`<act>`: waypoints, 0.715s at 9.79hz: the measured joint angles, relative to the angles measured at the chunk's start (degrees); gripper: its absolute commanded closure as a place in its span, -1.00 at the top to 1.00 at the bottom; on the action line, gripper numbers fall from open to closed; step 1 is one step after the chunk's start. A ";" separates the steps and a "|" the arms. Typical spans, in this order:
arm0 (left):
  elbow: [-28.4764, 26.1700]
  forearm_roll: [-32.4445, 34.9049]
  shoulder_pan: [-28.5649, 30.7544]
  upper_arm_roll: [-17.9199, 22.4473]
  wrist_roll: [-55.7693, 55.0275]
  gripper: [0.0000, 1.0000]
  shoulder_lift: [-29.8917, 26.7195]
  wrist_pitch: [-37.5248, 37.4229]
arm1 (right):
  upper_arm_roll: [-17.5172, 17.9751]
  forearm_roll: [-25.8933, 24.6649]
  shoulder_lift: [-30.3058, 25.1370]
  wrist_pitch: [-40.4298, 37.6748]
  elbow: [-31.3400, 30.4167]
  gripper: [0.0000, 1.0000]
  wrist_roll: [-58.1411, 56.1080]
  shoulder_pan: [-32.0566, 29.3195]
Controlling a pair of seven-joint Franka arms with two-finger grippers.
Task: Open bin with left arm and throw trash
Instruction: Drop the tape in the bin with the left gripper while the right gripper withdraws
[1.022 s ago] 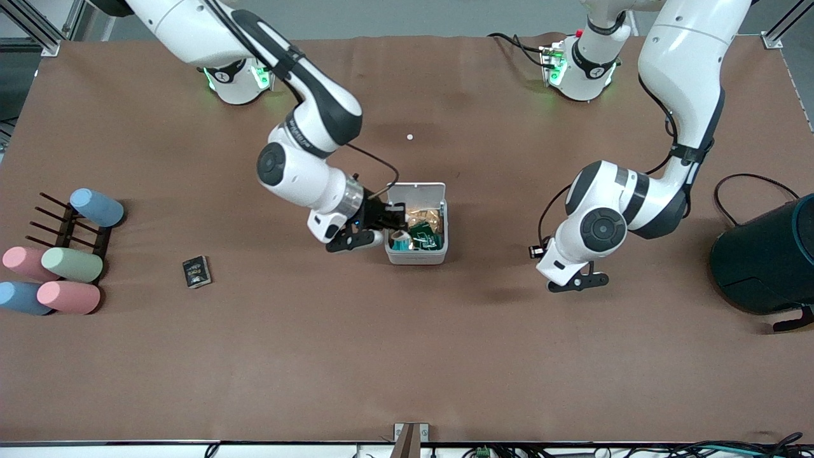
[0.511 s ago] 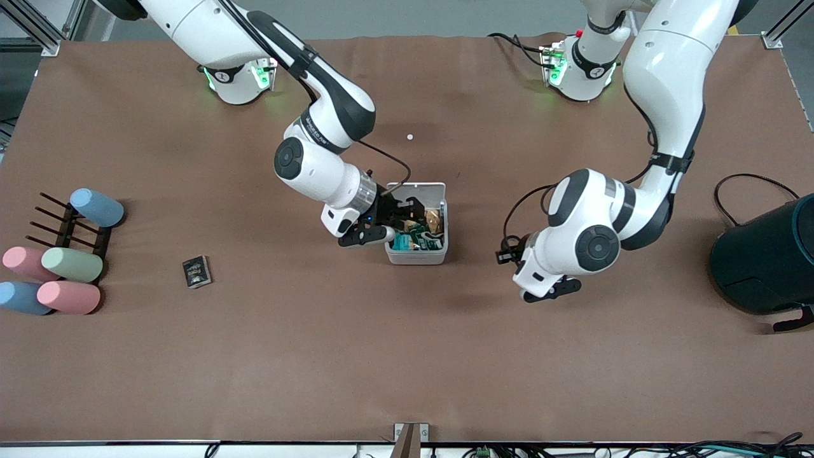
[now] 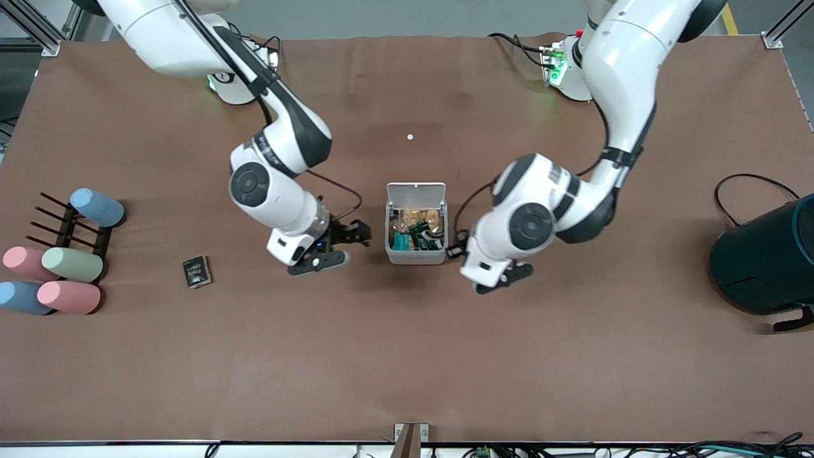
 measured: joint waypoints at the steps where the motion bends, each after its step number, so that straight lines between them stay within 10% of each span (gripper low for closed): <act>1: 0.30 0.00 -2.54 0.24 -0.85 -0.94 0.06 0.00 | -3.32 -0.47 -0.59 -2.75 0.00 0.88 -5.31 0.09; 3: 0.73 0.00 -7.30 1.20 -3.20 -0.57 0.17 0.11 | -12.02 -0.85 -0.93 -5.33 -0.09 0.93 -13.49 0.07; 4: 0.89 0.00 -9.58 2.09 -4.10 0.42 0.33 0.66 | -15.58 -2.22 -0.91 -5.89 -0.23 0.93 -14.96 0.04; 5: 0.92 0.01 -11.22 2.77 -4.55 0.99 0.75 1.54 | -18.15 -3.89 -0.92 -6.42 -0.67 0.94 -15.16 0.22; 7: 0.94 4.01 -11.69 3.14 -4.70 1.00 1.42 2.33 | -22.40 -4.81 -0.88 -6.80 -2.62 0.99 -15.06 1.54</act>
